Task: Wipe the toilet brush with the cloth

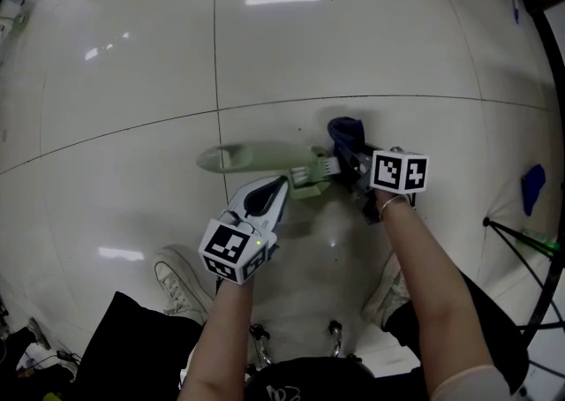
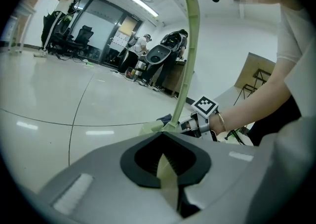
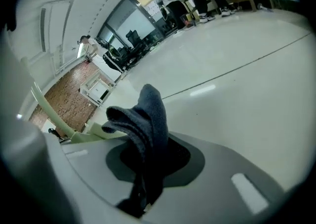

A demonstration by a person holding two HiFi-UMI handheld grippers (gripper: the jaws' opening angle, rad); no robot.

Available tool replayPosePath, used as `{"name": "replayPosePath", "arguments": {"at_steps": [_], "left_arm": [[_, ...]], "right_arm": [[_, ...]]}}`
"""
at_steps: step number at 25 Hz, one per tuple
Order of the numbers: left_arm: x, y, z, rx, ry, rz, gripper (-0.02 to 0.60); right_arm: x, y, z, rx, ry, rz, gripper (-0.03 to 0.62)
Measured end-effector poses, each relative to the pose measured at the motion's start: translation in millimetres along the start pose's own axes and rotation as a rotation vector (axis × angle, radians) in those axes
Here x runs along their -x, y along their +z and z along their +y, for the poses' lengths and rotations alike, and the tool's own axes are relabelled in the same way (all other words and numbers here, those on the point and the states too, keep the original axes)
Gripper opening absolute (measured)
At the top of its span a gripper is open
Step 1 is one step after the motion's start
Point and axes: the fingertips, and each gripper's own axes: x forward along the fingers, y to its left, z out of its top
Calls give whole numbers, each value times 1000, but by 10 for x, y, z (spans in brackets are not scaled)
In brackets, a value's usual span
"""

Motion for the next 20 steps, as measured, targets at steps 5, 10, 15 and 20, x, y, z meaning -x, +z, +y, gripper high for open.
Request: {"name": "replayPosePath", "arguments": {"at_steps": [5, 10, 15, 20], "left_arm": [[-56, 45, 15, 3, -8, -1, 6], [-97, 87, -6, -1, -12, 1, 6], [-100, 68, -4, 16, -7, -7, 6], [-103, 68, -3, 13, -21, -7, 6]], "right_arm": [[-101, -196, 46, 46, 67, 142, 66], [-36, -450, 152, 50, 152, 272, 64], [92, -704, 137, 68, 201, 337, 64], [241, -1052, 250, 115, 245, 431, 64]]}}
